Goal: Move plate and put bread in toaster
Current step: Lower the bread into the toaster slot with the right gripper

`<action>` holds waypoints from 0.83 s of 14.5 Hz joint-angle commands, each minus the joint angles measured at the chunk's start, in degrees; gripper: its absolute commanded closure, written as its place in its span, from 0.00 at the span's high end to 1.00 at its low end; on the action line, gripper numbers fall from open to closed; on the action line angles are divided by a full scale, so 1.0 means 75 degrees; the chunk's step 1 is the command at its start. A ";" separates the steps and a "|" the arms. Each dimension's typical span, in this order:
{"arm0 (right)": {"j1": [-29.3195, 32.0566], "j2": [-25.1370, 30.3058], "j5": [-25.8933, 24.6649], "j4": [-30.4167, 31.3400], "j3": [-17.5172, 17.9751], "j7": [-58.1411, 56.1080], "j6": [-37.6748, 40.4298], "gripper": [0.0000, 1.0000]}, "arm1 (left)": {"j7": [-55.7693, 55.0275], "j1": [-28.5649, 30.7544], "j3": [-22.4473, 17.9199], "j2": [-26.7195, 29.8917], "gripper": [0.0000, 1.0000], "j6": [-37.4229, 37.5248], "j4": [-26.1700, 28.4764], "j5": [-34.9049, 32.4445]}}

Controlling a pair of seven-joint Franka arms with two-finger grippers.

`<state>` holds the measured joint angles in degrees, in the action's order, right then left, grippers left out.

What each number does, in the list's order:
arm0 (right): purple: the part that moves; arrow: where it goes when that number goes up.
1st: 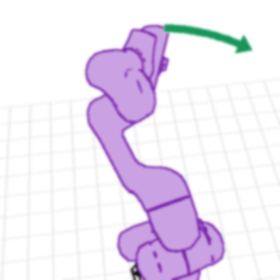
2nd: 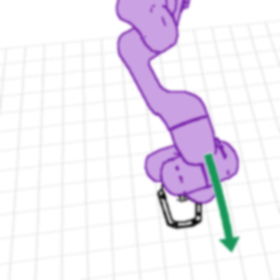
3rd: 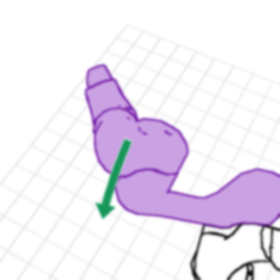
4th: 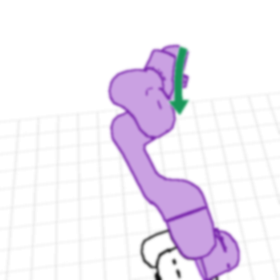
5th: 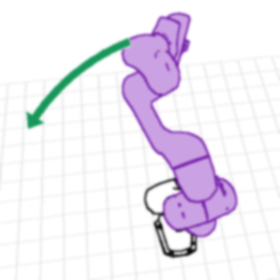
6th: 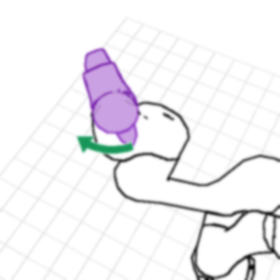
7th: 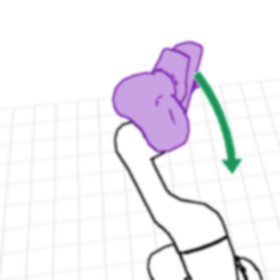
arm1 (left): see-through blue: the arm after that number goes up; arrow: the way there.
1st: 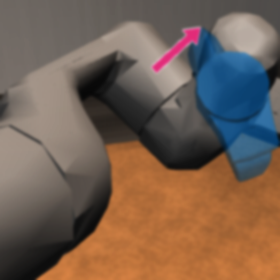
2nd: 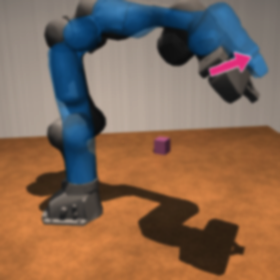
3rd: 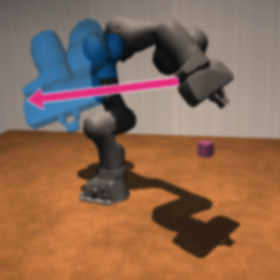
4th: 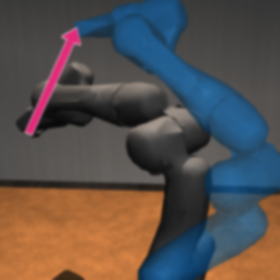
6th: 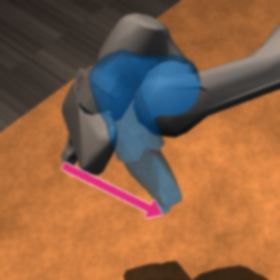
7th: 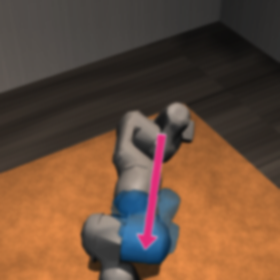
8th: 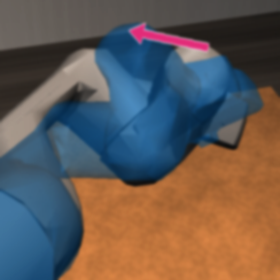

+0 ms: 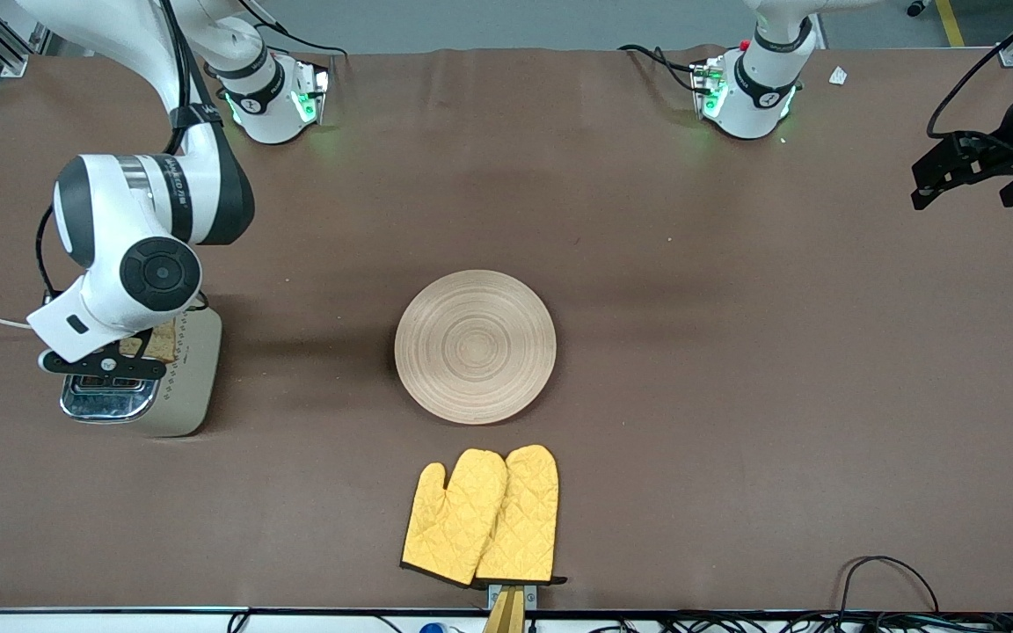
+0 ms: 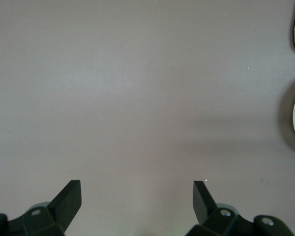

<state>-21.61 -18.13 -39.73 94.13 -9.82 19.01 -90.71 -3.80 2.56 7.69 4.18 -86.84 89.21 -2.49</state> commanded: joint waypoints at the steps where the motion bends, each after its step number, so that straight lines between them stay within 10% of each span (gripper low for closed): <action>1: 0.0116 0.0132 -0.0280 0.0012 0.0102 -0.0027 0.0001 0.02 | 0.0026 0.0022 0.0076 -0.0065 1.00 0.0153 -0.0188 -0.0160; 12: 0.0292 0.0144 -0.0867 0.0000 0.0102 -0.0144 -0.0198 0.05 | 0.0038 0.0057 0.0076 -0.0065 1.00 0.0153 -0.0188 -0.0148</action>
<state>-20.67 -17.89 -44.92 93.29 -9.85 18.55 -91.73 -3.78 2.56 7.80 4.18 -86.81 89.21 -2.49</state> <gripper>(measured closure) 0.952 0.000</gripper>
